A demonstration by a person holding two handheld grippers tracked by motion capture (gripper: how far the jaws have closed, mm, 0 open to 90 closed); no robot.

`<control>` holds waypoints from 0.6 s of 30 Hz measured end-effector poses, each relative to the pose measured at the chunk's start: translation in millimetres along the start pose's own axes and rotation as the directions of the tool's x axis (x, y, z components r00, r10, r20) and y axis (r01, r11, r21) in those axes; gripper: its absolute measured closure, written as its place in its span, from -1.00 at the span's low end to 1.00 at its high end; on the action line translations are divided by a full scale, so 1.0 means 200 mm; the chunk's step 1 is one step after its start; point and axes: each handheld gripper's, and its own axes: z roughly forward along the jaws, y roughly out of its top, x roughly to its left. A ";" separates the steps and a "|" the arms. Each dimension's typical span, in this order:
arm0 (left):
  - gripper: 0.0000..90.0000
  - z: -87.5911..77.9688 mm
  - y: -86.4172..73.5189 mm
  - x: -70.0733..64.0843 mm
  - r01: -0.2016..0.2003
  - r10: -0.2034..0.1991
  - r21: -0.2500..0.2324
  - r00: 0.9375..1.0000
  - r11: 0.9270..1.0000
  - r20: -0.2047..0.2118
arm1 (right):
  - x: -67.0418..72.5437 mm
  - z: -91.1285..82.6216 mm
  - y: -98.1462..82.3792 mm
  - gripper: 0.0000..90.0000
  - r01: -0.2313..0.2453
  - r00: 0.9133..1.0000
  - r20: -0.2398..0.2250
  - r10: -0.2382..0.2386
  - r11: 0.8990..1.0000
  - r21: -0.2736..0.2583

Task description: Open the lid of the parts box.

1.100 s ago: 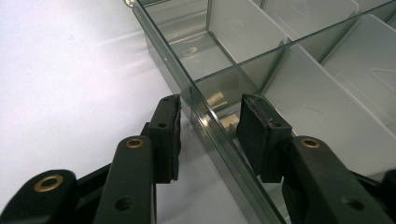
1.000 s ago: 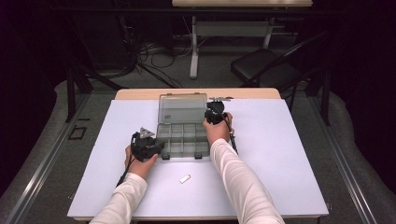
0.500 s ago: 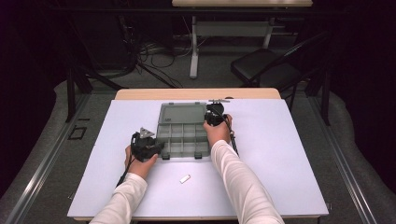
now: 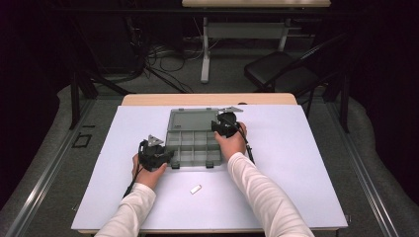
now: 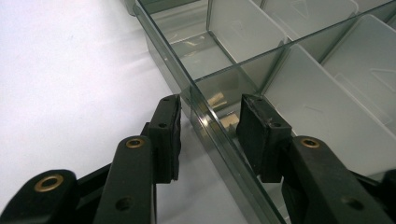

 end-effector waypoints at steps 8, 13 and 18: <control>0.31 0.00 0.00 0.00 0.002 -0.002 -0.003 1.000 1.000 -0.002 | -0.02 -0.14 -0.02 0.25 0.045 0.994 -0.099 -0.051 0.997 -0.056; 0.31 0.00 0.00 0.00 0.002 -0.002 -0.002 1.000 1.000 -0.002 | -0.03 -0.24 -0.07 0.10 0.099 0.982 -0.158 -0.106 0.994 -0.054; 0.32 0.00 0.00 0.00 0.002 -0.002 -0.004 1.000 1.000 -0.004 | -0.05 -0.29 -0.11 0.08 0.135 0.974 -0.172 -0.144 0.989 -0.065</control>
